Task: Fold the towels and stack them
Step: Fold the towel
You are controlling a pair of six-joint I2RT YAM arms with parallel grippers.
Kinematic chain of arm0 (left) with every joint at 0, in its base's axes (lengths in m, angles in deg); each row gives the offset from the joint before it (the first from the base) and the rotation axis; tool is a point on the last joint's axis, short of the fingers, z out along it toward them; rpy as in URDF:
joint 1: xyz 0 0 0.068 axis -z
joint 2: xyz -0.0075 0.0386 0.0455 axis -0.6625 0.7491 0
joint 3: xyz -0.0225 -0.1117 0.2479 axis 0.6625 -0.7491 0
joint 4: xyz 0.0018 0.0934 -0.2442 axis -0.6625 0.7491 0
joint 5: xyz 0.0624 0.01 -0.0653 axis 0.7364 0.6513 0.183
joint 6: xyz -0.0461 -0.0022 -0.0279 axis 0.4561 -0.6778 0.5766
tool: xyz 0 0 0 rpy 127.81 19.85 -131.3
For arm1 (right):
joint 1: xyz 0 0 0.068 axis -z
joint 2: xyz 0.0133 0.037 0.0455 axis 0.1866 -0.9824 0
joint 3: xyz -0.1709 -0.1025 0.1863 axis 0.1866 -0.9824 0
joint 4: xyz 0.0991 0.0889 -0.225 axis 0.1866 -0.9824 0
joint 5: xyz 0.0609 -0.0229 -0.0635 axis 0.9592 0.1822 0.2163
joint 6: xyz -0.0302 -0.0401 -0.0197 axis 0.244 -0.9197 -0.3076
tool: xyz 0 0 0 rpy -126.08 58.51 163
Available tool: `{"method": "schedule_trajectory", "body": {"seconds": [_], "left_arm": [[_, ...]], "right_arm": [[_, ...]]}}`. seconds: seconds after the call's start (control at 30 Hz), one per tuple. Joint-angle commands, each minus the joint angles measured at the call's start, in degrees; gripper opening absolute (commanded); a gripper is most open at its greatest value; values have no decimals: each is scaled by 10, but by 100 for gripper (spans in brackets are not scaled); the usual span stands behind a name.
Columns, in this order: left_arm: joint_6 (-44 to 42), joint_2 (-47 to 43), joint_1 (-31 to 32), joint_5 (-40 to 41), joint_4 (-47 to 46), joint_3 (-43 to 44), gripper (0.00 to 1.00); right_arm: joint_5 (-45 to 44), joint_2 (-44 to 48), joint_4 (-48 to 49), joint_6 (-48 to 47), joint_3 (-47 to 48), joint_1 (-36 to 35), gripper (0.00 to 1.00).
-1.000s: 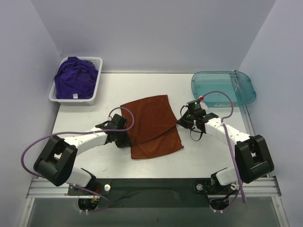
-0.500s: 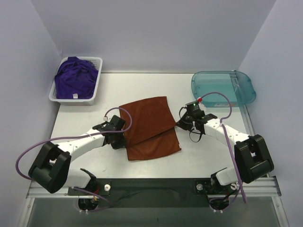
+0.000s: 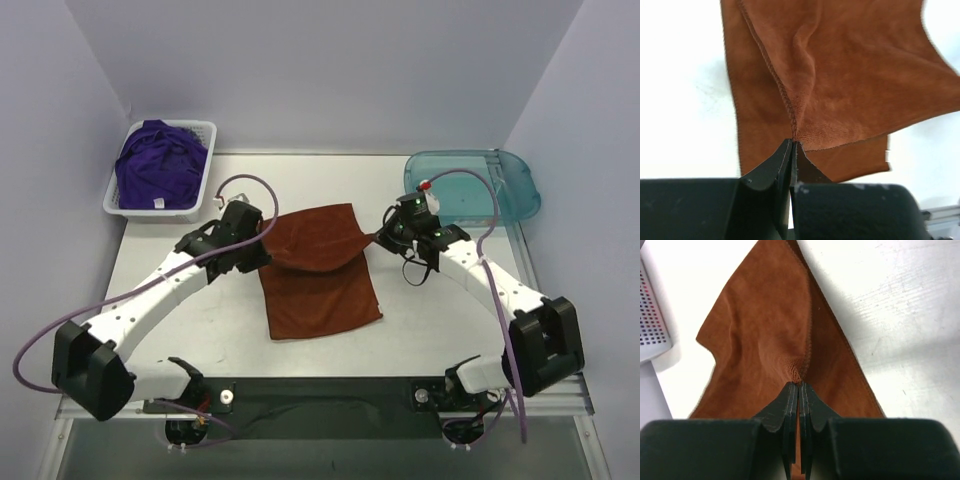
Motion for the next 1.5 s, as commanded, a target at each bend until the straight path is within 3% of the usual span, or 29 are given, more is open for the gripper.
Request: {"method": "schedule_trajectory", "body": {"seconds": [0.0,0.13,0.4,0.53,0.73,1.07,1.3,1.47], "left_arm": [[-11,-54,-3,15,49,33,5],[15,-105,1,-15,55,-3,5],[76,-215,12,-88,36,-203,5],[93,-228,15,-136,-2,-284,6],[90,-198,17,-184,-54,-339,8],[71,-179,23,-175,-59,-338,9],[31,-193,22,-128,43,-184,8],[28,-221,23,-127,92,-138,9]], "right_arm": [[-17,71,-66,-22,18,4,0],[-2,132,-91,-13,-15,1,0],[42,205,-114,2,-148,-6,0],[49,196,-112,11,-226,-6,0],[65,139,-105,-10,-242,-9,0],[63,142,-109,-16,-231,-10,0],[62,185,-174,-39,-120,-10,0],[69,234,-220,-44,-102,-11,0]]}}
